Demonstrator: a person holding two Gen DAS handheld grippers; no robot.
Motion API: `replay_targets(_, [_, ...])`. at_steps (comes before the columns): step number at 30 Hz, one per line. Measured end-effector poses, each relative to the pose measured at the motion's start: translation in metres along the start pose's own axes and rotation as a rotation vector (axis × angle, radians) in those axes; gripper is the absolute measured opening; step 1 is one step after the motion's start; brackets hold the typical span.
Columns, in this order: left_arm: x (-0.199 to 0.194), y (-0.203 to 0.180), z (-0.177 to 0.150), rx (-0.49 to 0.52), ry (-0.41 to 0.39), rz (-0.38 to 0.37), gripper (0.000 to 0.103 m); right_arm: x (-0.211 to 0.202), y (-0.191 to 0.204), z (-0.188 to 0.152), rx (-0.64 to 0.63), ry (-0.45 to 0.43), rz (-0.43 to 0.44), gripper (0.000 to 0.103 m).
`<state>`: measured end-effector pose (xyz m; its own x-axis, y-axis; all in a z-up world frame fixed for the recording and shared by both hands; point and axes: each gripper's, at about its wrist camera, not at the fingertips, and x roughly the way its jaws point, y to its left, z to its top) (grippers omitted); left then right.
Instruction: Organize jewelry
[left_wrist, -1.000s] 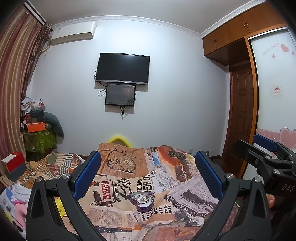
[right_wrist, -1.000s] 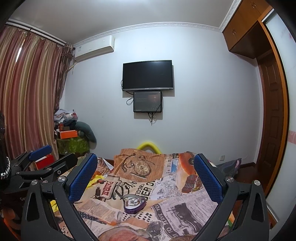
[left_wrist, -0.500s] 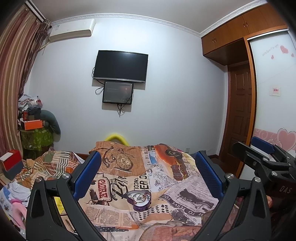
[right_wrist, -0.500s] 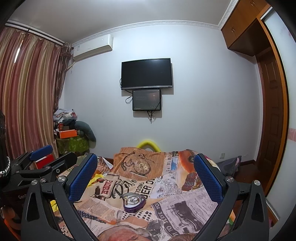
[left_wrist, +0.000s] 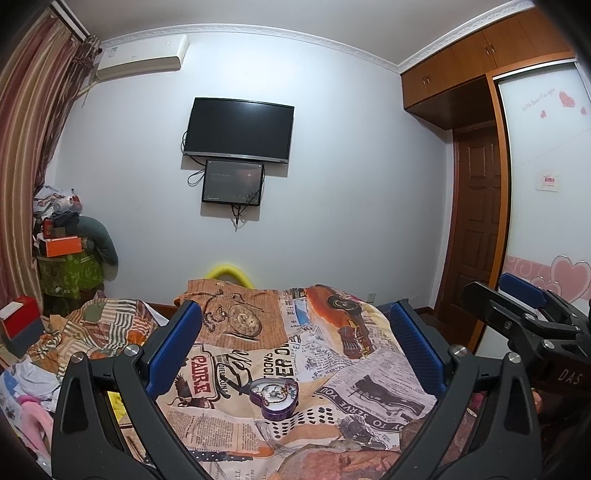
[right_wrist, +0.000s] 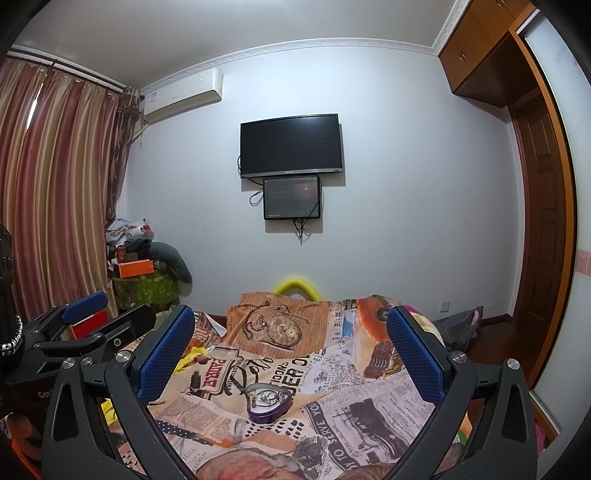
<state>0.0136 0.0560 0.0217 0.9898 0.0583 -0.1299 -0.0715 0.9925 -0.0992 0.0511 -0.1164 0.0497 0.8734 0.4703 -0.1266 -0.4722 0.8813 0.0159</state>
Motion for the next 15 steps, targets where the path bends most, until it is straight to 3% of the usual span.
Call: replay_targets(15, [0.0046, -0.0006, -0.0058, 0.007, 0.006, -0.003, 0.102, 0.0031, -0.0002, -0.0009, 0.008, 0.008, 0.001, 0.103])
